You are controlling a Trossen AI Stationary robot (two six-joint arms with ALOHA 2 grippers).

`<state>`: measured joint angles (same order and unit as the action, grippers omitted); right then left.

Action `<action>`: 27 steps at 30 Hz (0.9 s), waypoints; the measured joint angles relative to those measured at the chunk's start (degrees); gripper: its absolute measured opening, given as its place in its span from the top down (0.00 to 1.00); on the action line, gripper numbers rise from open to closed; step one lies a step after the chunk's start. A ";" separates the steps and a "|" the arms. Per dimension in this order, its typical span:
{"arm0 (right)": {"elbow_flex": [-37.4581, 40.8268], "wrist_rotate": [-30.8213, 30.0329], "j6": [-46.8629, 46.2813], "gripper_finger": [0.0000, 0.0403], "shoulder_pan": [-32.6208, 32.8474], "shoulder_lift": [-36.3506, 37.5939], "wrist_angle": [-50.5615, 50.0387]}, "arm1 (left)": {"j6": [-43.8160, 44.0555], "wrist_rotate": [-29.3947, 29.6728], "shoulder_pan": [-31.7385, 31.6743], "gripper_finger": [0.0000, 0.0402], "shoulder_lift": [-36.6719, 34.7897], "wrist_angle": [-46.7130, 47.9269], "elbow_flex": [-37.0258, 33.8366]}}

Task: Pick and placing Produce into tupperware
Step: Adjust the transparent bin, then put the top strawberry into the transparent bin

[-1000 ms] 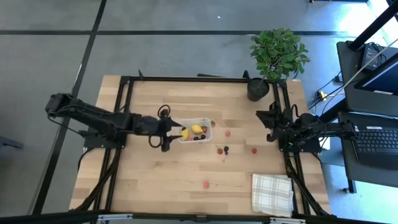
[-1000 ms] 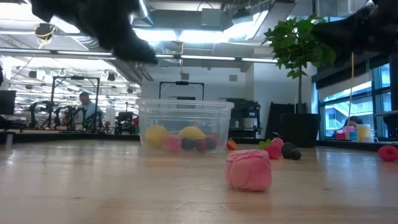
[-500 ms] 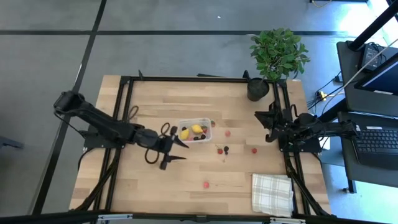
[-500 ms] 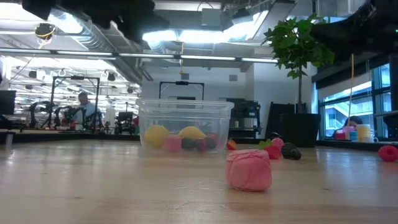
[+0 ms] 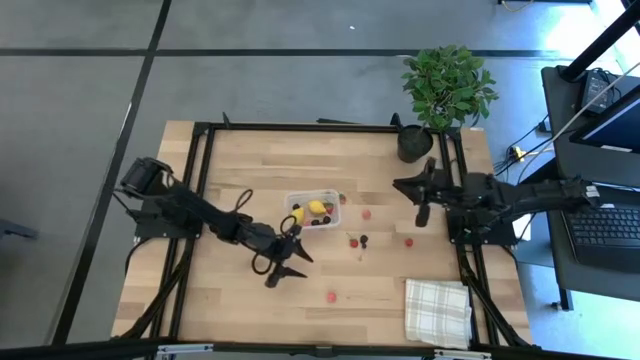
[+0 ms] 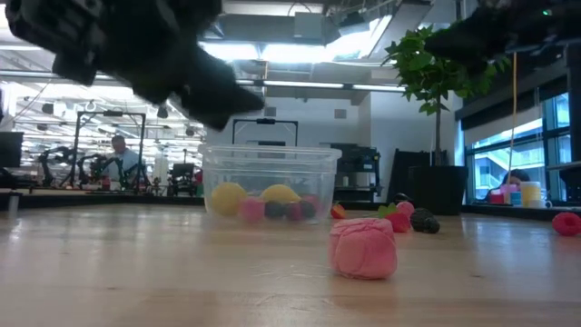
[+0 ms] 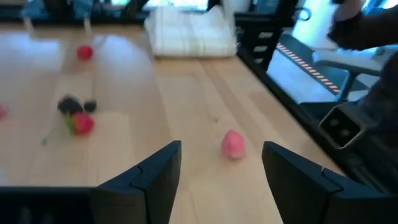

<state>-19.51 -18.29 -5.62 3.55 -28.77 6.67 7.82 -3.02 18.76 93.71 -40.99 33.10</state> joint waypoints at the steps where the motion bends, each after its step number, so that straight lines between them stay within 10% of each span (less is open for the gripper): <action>1: -1.18 -0.02 -0.01 0.87 0.00 -1.66 -0.98 | 0.74 0.50 0.00 0.46 1.10 -0.58 -0.01; 15: -6.31 -0.13 -3.34 0.87 0.00 -20.66 -3.95 | 5.61 14.04 -0.05 0.46 7.95 -2.04 -0.04; 27: -6.31 -0.13 -3.23 0.87 -0.02 -21.32 1.77 | 22.68 -11.54 0.11 0.46 5.78 1.50 -0.02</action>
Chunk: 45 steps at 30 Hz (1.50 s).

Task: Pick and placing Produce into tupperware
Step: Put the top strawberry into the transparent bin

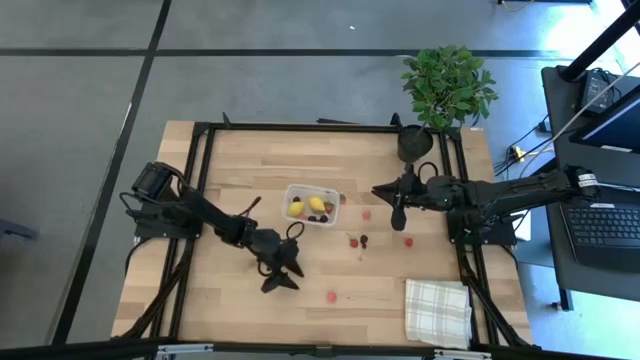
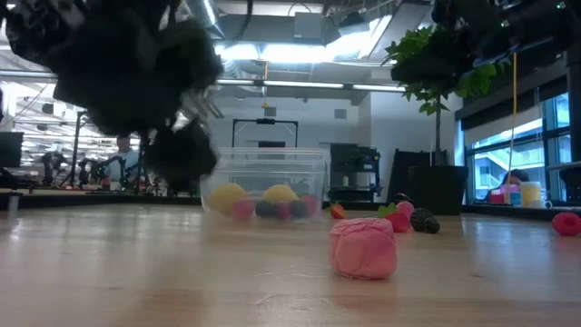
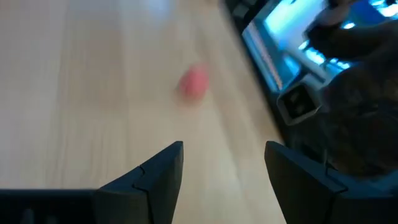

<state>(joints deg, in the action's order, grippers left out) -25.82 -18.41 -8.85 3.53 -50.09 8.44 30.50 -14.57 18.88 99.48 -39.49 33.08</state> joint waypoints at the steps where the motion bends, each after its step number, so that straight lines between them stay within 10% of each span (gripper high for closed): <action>1: 0.00 0.00 0.05 0.87 -0.01 0.01 0.53 | 1.67 -0.22 0.12 0.46 0.06 2.31 -0.02; 15: 0.00 0.00 -1.37 0.86 -0.04 -0.20 1.25 | -4.30 13.69 3.87 0.46 0.30 9.99 -0.02; 25: 0.00 0.02 1.50 0.56 -0.04 -2.96 3.55 | -12.05 26.22 6.66 0.46 0.30 7.25 -0.02; 31: 0.00 0.00 3.01 0.43 -0.04 -4.54 6.91 | -13.95 22.40 6.06 0.46 -0.69 1.88 -0.81; 45: -0.02 -0.01 -0.95 0.40 -3.99 -8.62 7.10 | -18.51 25.55 5.83 0.46 -26.30 -14.01 -25.72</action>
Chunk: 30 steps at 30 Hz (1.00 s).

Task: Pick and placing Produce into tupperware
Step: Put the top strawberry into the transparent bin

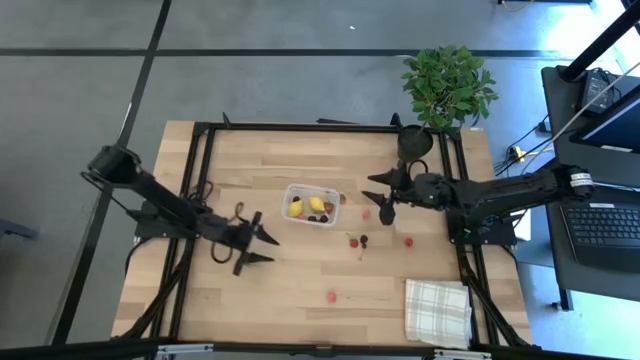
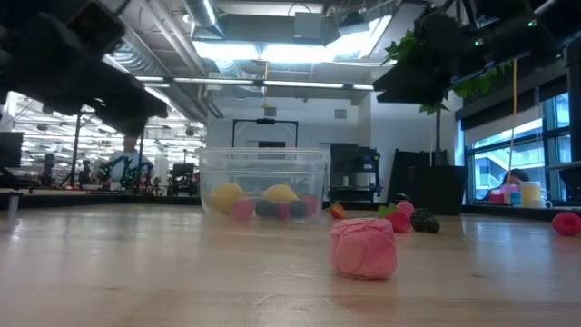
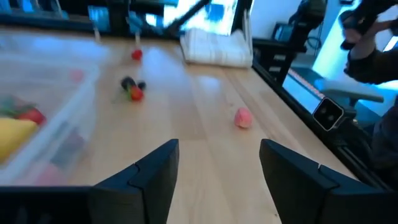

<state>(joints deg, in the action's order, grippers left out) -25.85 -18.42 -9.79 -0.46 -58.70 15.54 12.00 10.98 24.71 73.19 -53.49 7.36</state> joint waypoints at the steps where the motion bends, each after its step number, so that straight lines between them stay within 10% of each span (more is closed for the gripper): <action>1: 0.00 0.01 -0.60 0.40 -0.70 -0.41 0.09 | -0.93 0.28 0.17 0.46 -1.33 -1.20 -1.50; 30: -22.16 0.03 -5.54 0.40 -5.69 -24.86 -20.42 | 0.39 3.37 -5.31 0.46 -15.57 6.53 -6.97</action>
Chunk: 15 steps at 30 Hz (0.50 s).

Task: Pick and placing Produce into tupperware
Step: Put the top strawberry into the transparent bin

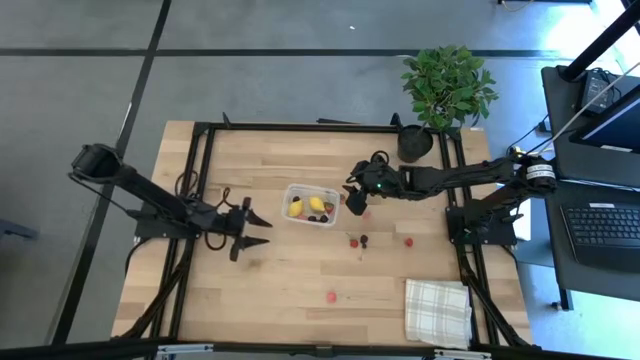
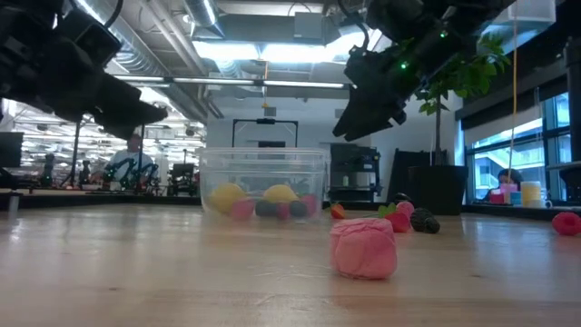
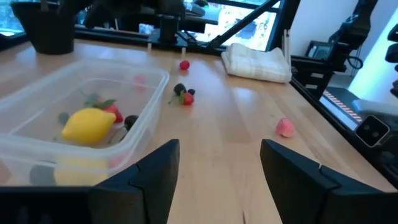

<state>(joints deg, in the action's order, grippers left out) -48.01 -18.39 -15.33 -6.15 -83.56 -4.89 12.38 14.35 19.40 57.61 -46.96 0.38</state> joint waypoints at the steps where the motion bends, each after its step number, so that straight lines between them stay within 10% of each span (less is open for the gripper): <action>1: 0.00 0.00 -0.07 0.40 0.00 0.06 0.02 | -0.44 0.00 0.00 0.46 -1.56 1.61 0.00; 15: 0.00 0.00 -0.85 0.40 0.00 0.10 -0.81 | -2.52 3.57 0.00 0.46 -27.23 25.75 0.04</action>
<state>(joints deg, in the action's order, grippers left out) -48.01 -18.39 -16.19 -6.15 -83.46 -5.69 9.87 17.92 19.40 30.38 -21.21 0.43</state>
